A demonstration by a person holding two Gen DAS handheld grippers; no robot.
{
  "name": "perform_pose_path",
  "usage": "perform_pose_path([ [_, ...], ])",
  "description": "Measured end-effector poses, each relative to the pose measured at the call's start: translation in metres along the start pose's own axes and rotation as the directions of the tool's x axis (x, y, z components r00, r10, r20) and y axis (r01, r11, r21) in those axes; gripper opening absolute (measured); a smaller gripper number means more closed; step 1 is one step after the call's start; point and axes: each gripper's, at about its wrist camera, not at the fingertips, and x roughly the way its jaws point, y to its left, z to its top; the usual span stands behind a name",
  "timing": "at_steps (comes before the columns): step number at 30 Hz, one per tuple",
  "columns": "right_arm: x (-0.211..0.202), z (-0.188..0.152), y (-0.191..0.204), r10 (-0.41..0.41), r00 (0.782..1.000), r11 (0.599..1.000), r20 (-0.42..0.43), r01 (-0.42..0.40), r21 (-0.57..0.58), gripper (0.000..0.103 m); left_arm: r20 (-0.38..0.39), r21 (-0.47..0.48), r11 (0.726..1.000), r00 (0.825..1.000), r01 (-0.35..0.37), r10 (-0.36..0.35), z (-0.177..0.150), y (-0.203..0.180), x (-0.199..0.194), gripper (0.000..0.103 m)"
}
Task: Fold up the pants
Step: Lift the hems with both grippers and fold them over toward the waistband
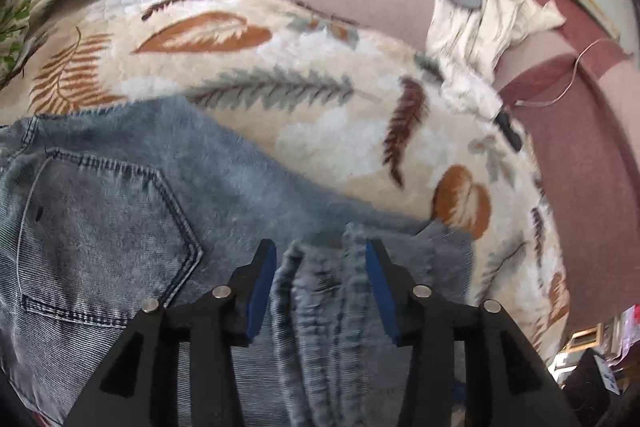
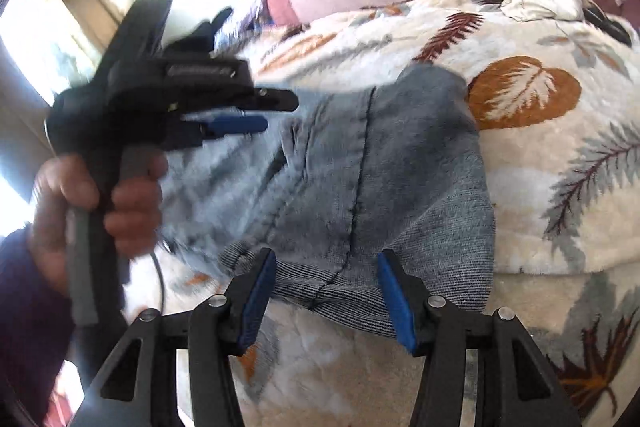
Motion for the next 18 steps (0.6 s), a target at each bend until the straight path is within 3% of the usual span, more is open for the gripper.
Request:
perform_pose_path([
  [4,-0.007,0.004,-0.002,-0.023,0.997,0.999,0.068,0.021,0.024,0.057,0.044,0.035,0.999,0.999,0.019,-0.02,0.001,-0.022,-0.006,0.056],
  [11,0.002,0.006,-0.004,-0.046,0.998,0.998,0.034,0.044,0.039,0.057,-0.046,0.137,0.99,0.999,0.019,-0.013,-0.011,-0.053,0.023,0.056],
  [16,0.014,0.001,0.002,-0.043,0.999,0.999,-0.014,0.043,0.003,0.057,-0.096,0.184,0.983,0.995,-0.023,0.041,-0.017,-0.055,0.045,0.056],
  [18,0.017,0.0,0.004,-0.053,0.998,0.999,-0.032,0.053,-0.008,0.056,-0.087,0.212,0.974,0.992,-0.076,0.096,-0.018,-0.054,0.051,0.056],
])
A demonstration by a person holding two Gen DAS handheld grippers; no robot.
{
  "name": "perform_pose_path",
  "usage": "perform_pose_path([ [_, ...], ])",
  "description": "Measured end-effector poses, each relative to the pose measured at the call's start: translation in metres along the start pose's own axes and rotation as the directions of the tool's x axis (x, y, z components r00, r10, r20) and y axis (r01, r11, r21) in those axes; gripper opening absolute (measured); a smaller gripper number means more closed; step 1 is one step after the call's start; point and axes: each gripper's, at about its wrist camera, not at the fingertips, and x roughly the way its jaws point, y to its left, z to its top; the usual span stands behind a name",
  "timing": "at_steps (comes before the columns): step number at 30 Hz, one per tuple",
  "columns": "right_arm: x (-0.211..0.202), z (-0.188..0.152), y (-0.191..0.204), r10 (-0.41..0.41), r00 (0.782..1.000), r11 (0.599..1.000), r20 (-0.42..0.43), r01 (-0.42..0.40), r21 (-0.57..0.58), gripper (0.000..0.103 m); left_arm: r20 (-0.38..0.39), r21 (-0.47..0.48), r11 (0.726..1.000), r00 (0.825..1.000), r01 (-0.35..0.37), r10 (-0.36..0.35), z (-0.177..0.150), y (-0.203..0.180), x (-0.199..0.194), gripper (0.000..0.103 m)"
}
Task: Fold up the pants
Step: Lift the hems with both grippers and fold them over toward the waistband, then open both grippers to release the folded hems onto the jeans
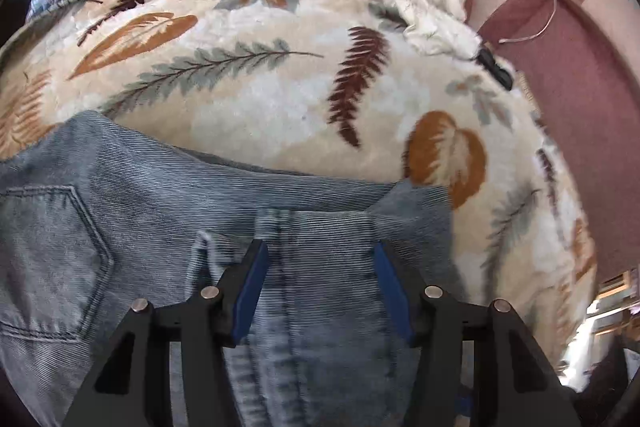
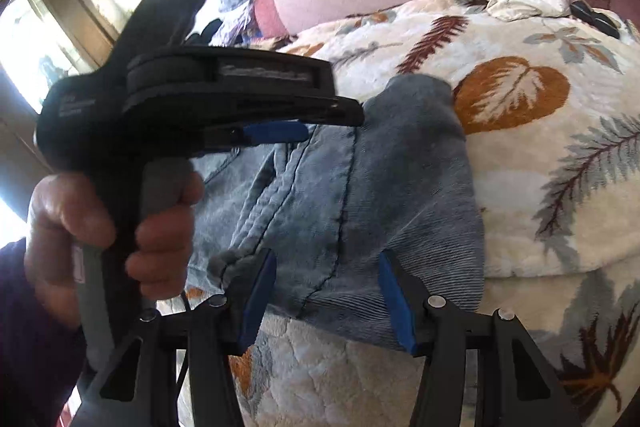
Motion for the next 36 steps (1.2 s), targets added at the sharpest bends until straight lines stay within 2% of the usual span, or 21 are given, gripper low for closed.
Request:
perform_pose_path([
  [3,0.005,0.0,0.003,-0.01,1.0,1.0,-0.015,0.01,-0.009,0.056,-0.038,0.008,1.0,0.999,-0.009,0.01,-0.001,0.008,0.013,0.056],
  [5,0.008,-0.001,0.002,-0.013,0.999,1.0,-0.029,0.013,-0.008,0.058,-0.03,0.022,1.0,1.0,-0.008,0.009,-0.003,0.009,0.016,0.056],
  [9,0.014,-0.001,-0.002,-0.002,0.999,1.0,-0.043,0.003,0.01,0.058,-0.015,0.132,0.987,0.995,-0.092,0.095,-0.008,-0.005,0.021,0.057],
  [11,0.017,0.001,-0.005,0.002,0.999,1.0,-0.045,-0.001,0.015,0.059,-0.02,0.151,0.981,0.992,-0.119,0.123,-0.007,-0.009,0.023,0.057],
  [15,0.018,0.002,-0.001,-0.004,0.999,1.0,-0.043,0.004,-0.009,0.059,-0.044,0.085,0.994,0.996,-0.071,0.075,-0.003,0.002,0.014,0.057],
  [22,0.006,0.003,-0.007,0.041,0.999,0.998,-0.017,-0.04,0.039,0.059,0.038,0.017,1.0,0.999,-0.026,0.025,-0.021,0.034,-0.039,0.057],
  [30,0.002,-0.005,0.016,0.028,0.999,0.998,0.015,-0.027,-0.051,0.059,0.047,-0.085,0.996,0.999,-0.011,0.015,-0.077,0.07,-0.061,0.057],
  [36,0.013,-0.013,0.029,-0.047,0.999,0.991,0.007,0.047,-0.126,0.061,0.065,-0.077,0.995,0.995,-0.07,0.075,-0.106,0.075,-0.062,0.057],
])
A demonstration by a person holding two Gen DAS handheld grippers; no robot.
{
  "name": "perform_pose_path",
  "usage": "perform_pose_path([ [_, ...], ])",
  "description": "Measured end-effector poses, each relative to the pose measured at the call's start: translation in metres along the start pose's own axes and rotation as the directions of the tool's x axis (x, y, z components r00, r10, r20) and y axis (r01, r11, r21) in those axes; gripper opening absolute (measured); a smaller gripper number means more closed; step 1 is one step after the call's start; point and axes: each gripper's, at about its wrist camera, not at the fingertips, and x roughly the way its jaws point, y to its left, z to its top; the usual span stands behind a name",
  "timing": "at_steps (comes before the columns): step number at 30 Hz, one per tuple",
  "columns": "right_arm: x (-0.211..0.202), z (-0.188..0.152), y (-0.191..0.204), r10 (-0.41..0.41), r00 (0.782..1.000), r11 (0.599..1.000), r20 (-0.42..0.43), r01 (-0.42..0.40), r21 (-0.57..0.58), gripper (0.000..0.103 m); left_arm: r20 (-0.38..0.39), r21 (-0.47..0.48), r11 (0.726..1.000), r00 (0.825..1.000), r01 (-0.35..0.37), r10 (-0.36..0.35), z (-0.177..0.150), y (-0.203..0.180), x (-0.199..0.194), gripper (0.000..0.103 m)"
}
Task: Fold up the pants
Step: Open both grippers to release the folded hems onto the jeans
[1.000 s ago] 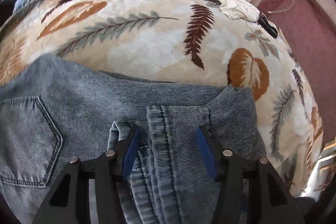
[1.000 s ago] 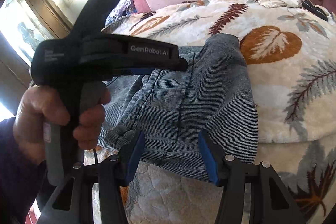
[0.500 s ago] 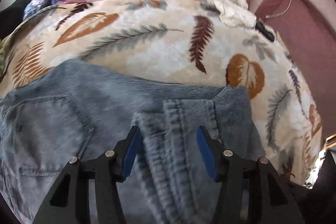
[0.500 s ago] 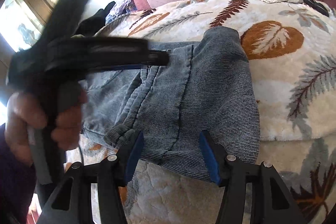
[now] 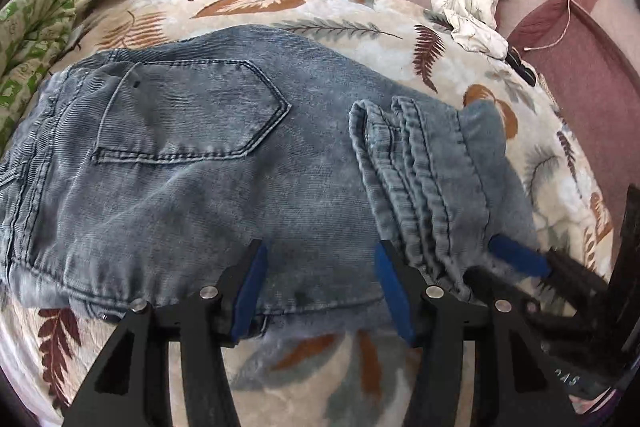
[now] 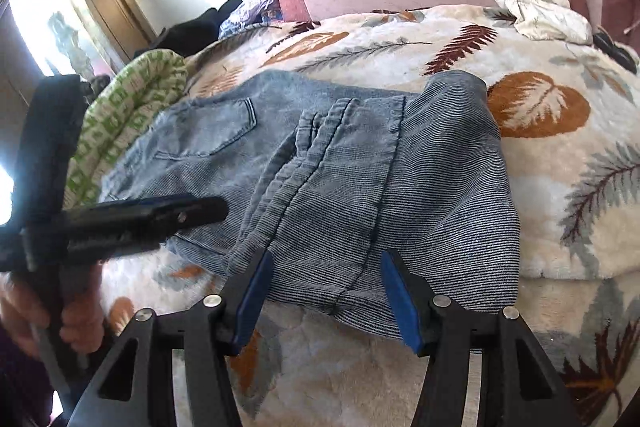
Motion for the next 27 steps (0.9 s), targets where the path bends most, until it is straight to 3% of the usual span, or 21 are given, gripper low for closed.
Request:
perform_pose_path([
  [2,0.004,-0.002,0.001,-0.011,1.0,1.0,-0.002,0.011,-0.015,0.062,0.028,0.01,1.0,0.999,-0.021,0.02,-0.005,-0.002,-0.002,0.057],
  [5,0.004,-0.005,0.001,-0.019,1.0,0.999,0.017,0.02,-0.027,0.064,0.04,0.042,0.999,0.999,-0.034,0.032,-0.008,-0.007,0.003,0.068],
  [8,0.003,-0.009,-0.001,-0.015,0.999,1.0,0.04,0.016,-0.021,0.066,0.066,0.101,0.992,0.996,-0.071,0.065,-0.016,-0.01,0.004,0.069],
  [15,0.001,-0.013,-0.002,-0.031,0.996,0.999,0.084,0.034,-0.029,0.073,0.144,0.142,0.988,0.989,-0.057,0.036,-0.024,-0.006,-0.008,0.069],
  [19,0.0,-0.012,-0.004,-0.029,0.996,0.999,0.088,0.031,-0.022,0.074,0.207,0.081,0.992,0.976,-0.092,0.073,-0.021,0.01,-0.029,0.078],
  [27,-0.002,-0.008,0.0,-0.076,0.995,0.997,0.061,0.077,-0.006,0.077,0.342,-0.149,0.983,0.927,-0.107,0.153,-0.01,0.07,-0.077,0.079],
])
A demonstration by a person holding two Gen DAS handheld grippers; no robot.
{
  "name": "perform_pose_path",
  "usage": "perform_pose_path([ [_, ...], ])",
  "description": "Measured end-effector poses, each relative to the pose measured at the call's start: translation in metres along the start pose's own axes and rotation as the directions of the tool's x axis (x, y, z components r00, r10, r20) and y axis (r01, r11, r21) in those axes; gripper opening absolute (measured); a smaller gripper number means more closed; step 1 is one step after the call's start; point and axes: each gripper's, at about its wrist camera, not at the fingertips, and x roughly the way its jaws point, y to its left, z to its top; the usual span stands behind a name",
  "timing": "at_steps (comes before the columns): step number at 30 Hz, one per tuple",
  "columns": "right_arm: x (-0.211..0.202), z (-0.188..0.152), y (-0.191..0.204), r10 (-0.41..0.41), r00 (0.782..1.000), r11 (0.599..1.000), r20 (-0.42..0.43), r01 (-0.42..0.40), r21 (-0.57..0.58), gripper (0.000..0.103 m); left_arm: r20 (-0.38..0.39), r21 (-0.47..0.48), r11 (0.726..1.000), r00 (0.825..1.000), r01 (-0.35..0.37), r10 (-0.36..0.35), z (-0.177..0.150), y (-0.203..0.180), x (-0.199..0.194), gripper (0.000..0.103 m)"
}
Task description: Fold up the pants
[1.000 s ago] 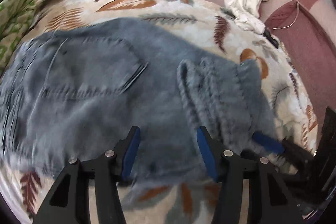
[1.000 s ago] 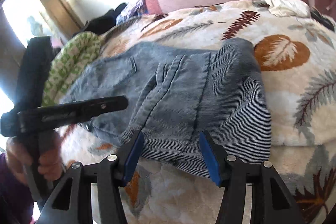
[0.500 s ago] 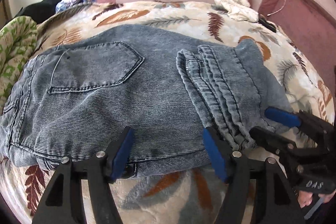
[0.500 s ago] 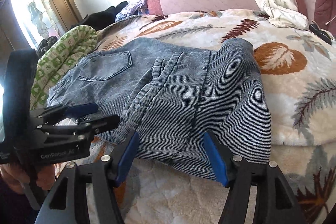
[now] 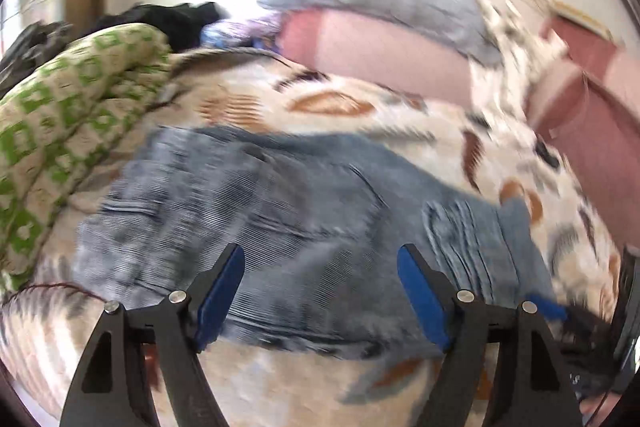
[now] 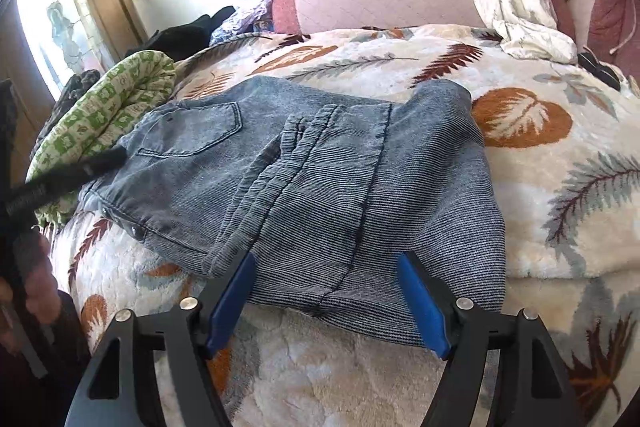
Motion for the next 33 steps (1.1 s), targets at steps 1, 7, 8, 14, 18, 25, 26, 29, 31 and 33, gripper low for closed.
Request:
perform_pose_path([
  [1,-0.001,0.003,0.0,-0.006,1.0,1.0,-0.01,0.006,0.008,0.077,0.017,-0.021,1.0,1.0,-0.013,0.013,0.003,0.006,-0.003,0.079],
  [7,-0.021,0.028,0.014,-0.005,1.0,1.0,-0.003,0.005,-0.015,0.078,0.083,-0.117,0.988,0.99,-0.099,0.109,0.012,0.039,-0.024,0.08],
  [8,-0.025,0.033,0.021,-0.004,1.0,0.999,0.005,0.005,-0.038,0.079,0.089,-0.125,0.986,0.988,-0.113,0.125,0.013,0.044,-0.027,0.08],
  [14,-0.033,0.066,0.063,0.037,0.999,0.986,0.038,-0.031,-0.162,0.081,0.095,-0.145,0.982,0.986,-0.121,0.136,0.014,0.059,-0.035,0.08],
  [18,-0.029,0.083,0.087,0.068,0.996,0.978,0.051,-0.056,-0.201,0.081,0.088,-0.131,0.981,0.984,-0.142,0.154,0.014,0.067,-0.038,0.08],
  [25,-0.007,0.106,0.125,0.115,0.993,0.965,0.038,-0.102,-0.241,0.081,0.067,-0.157,0.972,0.98,-0.175,0.187,0.009,0.092,-0.042,0.08],
  [26,-0.004,0.108,0.13,0.12,0.992,0.963,0.032,-0.109,-0.246,0.081,0.061,-0.163,0.969,0.978,-0.185,0.197,0.009,0.097,-0.042,0.08],
  [29,0.01,0.117,0.148,0.147,0.989,0.953,0.018,-0.137,-0.272,0.081,0.045,-0.178,0.962,0.974,-0.209,0.22,0.006,0.108,-0.041,0.08],
  [31,0.02,0.122,0.163,0.16,0.987,0.942,0.002,-0.152,-0.299,0.081,0.032,-0.185,0.956,0.971,-0.228,0.238,0.005,0.115,-0.039,0.08],
  [33,0.028,0.127,0.177,0.174,0.985,0.932,-0.007,-0.167,-0.323,0.081,0.021,-0.186,0.95,0.966,-0.25,0.258,0.003,0.121,-0.038,0.08],
])
